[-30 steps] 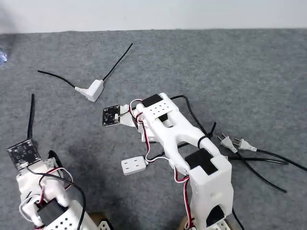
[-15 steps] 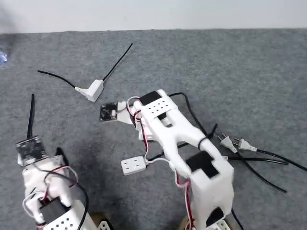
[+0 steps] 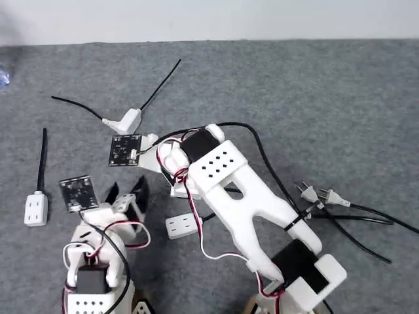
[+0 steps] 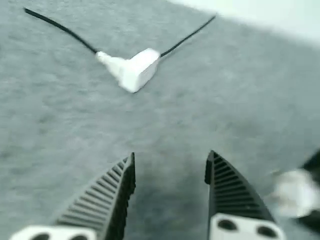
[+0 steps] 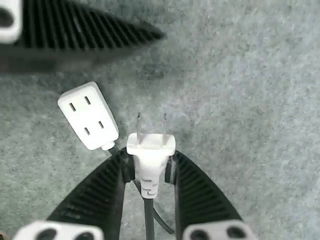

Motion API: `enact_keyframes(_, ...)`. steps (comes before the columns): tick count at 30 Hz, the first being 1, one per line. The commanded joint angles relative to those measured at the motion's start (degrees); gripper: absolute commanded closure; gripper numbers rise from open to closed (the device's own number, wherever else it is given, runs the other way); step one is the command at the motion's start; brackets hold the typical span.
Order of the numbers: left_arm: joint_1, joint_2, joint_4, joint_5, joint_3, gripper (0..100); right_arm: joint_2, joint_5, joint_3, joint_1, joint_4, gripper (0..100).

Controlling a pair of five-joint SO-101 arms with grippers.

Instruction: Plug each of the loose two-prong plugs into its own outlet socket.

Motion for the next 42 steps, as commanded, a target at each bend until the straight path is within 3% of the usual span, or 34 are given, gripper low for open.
enact_keyframes(1,5.8,-0.8,-4.0,8.3,-0.7,78,-3.4,-0.8,-1.1,-0.8,0.3,98.9)
enact_keyframes(8,9.1,-0.8,-5.2,11.8,-0.6,78,-3.7,-2.0,-1.1,-1.1,0.7,98.9)
enact_keyframes(18,8.5,-0.8,-6.4,11.8,-0.6,78,-9.4,-2.5,-1.3,-9.1,3.5,98.9)
enact_keyframes(34,8.5,-0.7,-4.8,11.7,-0.6,78,-20.5,-4.0,-1.1,-9.6,5.2,98.9)
enact_keyframes(37,8.4,-0.7,-4.8,11.6,-0.6,78,-20.5,-2.5,1.0,-8.4,4.8,98.9)
enact_keyframes(42,6.3,-0.7,-4.7,11.6,-0.6,78,-17.8,0.9,9.3,1.4,0.0,98.9)
